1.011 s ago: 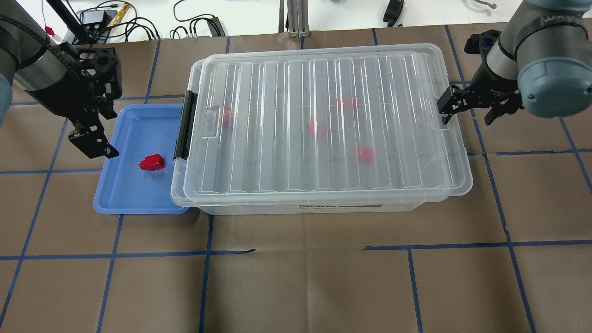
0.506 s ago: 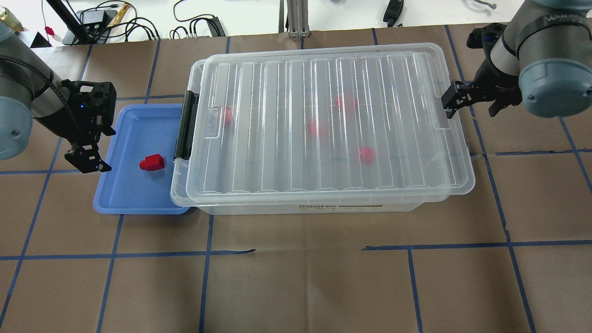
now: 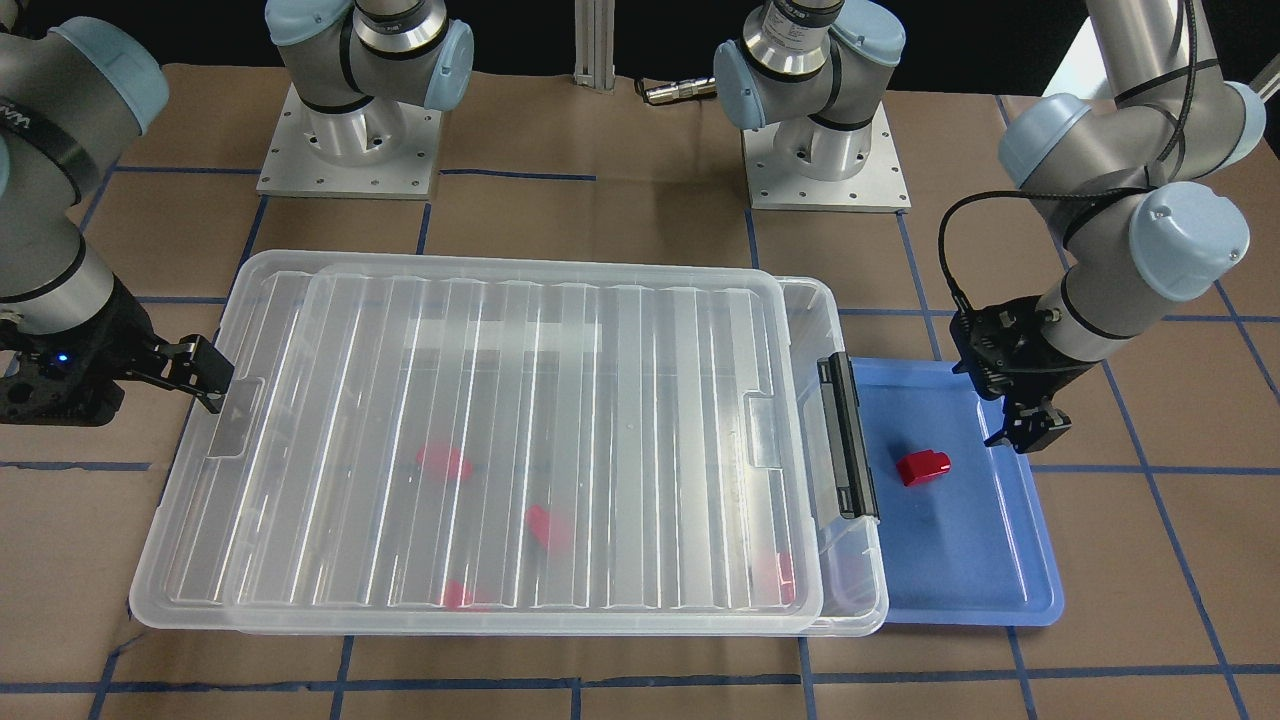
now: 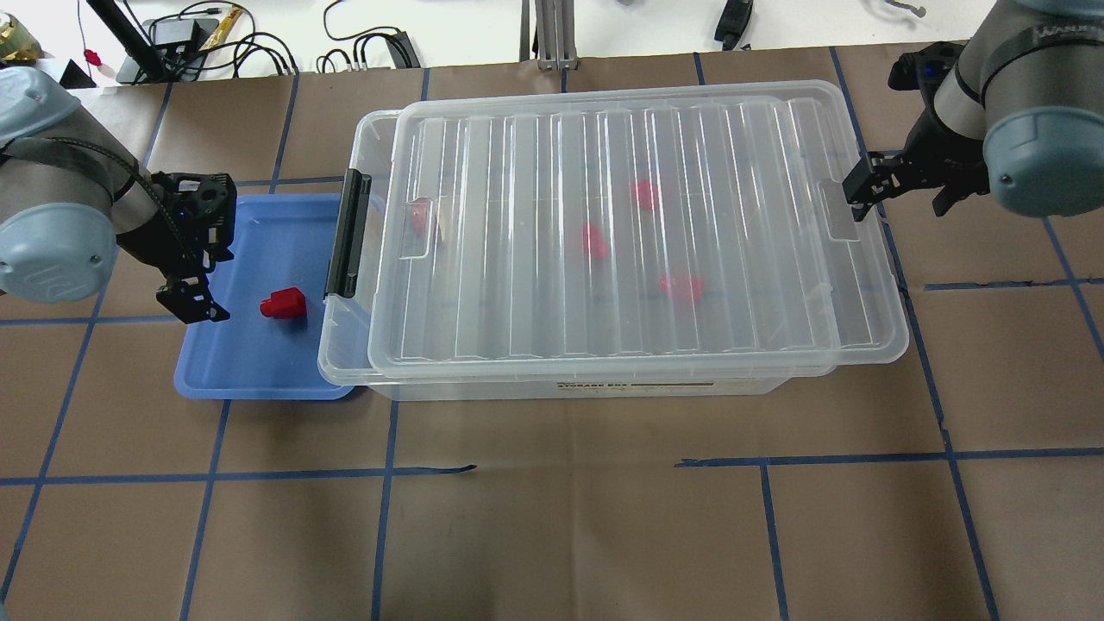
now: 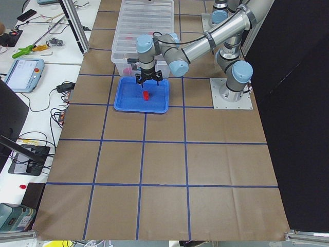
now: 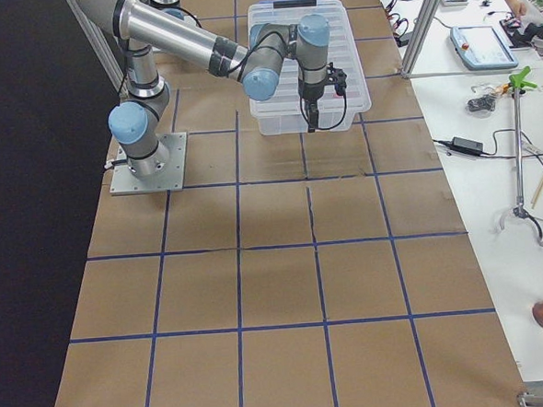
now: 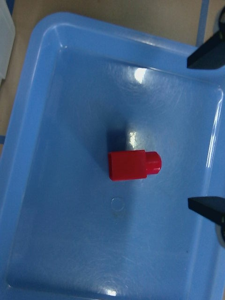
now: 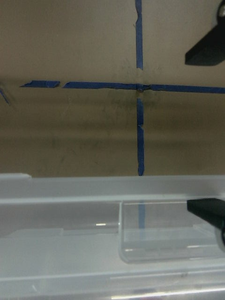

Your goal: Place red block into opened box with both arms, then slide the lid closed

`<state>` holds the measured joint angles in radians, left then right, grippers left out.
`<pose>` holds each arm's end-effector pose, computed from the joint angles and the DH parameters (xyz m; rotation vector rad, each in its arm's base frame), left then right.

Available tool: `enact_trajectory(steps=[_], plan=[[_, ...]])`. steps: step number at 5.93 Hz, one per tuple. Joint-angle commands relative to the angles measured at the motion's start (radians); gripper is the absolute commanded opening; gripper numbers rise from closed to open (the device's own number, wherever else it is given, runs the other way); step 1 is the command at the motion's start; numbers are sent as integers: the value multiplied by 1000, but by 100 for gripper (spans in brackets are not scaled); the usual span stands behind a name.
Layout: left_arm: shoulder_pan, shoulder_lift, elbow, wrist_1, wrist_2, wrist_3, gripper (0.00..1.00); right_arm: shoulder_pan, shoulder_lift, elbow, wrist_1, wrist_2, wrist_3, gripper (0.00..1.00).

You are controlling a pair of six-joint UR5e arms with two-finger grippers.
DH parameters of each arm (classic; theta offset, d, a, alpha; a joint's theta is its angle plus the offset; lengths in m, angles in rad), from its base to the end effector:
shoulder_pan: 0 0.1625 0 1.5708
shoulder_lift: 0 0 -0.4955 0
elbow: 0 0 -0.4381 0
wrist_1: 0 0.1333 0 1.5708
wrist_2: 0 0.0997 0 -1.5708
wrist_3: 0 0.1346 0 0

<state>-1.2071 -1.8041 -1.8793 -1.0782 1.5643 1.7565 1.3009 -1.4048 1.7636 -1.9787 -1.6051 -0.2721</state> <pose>0.0819 -0.5925 0.2793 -1.9854 -2.3748 -0.0285 -0.0355 -0.6109 0.3679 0.0021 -3.0948 0.0590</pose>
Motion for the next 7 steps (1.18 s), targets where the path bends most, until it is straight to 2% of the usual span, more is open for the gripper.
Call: enact_trajectory(steps=[1, 3, 4, 5, 6, 7], plan=[[-11, -127, -32, 149, 0, -3, 95, -44, 1, 0, 0, 1, -32, 100], [-38, -147, -49, 190, -1, -12, 95, -93, 12, 0, -43, -1, -143, 100], [-40, -156, -46, 205, -3, -15, 91, -121, 15, 0, -49, -1, -165, 100], [-40, -162, -46, 218, -3, -12, 80, -161, 17, 0, -49, -1, -209, 100], [-42, -164, -46, 218, -1, -11, 42, -188, 17, 0, -51, 1, -229, 100], [-42, -161, -40, 219, -1, -11, 9, -219, 23, -1, -51, 1, -245, 100]])
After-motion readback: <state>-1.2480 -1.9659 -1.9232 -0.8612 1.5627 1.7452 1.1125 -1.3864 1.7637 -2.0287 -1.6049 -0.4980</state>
